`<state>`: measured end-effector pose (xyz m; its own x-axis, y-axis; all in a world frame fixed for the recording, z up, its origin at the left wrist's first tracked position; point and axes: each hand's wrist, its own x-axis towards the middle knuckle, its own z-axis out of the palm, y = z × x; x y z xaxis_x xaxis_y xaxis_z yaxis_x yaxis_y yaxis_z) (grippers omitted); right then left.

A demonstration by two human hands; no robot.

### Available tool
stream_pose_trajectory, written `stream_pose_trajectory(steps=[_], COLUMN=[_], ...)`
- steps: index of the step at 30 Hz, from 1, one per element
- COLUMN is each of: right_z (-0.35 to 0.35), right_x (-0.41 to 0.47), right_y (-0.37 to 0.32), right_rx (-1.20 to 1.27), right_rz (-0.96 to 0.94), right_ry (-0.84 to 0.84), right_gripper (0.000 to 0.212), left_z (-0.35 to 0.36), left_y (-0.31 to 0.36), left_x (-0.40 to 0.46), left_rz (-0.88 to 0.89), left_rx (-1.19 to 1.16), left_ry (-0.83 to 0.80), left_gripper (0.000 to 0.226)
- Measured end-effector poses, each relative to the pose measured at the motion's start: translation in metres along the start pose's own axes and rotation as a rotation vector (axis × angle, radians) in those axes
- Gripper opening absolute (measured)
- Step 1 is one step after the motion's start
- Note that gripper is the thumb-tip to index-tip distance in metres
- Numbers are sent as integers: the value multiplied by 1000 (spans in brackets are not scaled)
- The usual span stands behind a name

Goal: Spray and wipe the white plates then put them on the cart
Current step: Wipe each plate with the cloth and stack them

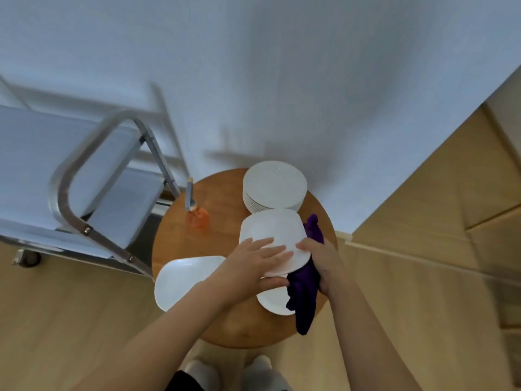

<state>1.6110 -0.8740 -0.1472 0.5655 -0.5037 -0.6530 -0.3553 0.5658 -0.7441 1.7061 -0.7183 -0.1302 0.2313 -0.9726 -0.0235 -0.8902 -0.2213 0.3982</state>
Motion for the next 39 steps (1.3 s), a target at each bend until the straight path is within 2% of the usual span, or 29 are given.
stream_pose_trajectory(steps=[1, 2, 4, 5, 6, 8, 9, 13, 17, 21, 28, 30, 33, 39], right_z=[-6, -13, -25, -30, -35, -42, -43, -48, -55, -64, -74, -75, -74, -68], right_x=[3, 4, 9, 10, 12, 17, 18, 27, 43, 52, 56, 57, 57, 61], right_y=[10, 20, 39, 50, 60, 78, 84, 100, 110, 120, 134, 134, 134, 133], right_rx=[35, 66, 90, 89, 84, 70, 64, -1, -187, -180, -79, -72, -93, -120], right_rz=[-13, -25, -43, -41, -28, 8, 18, 37, 20, 7, 86, 96, 90, 80], right_ry=[17, 33, 80, 117, 152, 199, 206, 171, 324, 420, 546, 546, 530, 512], right_gripper=[29, 29, 31, 33, 35, 39, 39, 36, 46, 28, 17, 9, 7, 10], left_z=[9, 19, 40, 50, 62, 87, 97, 127, 152, 175, 207, 211, 213, 220], left_y=[-1, -3, -10, -13, -18, -24, -26, -31, -41, -51, -55, -55, -56, -58], left_x=[-1, 0, 5, 9, 11, 12, 9, 0, 0, 6, 21, 25, 33, 41], left_rz=[-112, -242, -529, -673, -795, -926, -954, -1053, -1109, -1085, -1060, -1070, -1059, -1074], left_rx=[-197, -376, -533, -546, -577, -710, -778, -883, -762, -655, -587, -558, -527, -493], left_ry=[22, 125, 302, 285, 196, -20, -74, -110, -24, -25, -36, 2, 52, -81], left_gripper=[68, 72, 57, 42, 28, 15, 13, 10, 7, 2, 3, 3, 18, 20])
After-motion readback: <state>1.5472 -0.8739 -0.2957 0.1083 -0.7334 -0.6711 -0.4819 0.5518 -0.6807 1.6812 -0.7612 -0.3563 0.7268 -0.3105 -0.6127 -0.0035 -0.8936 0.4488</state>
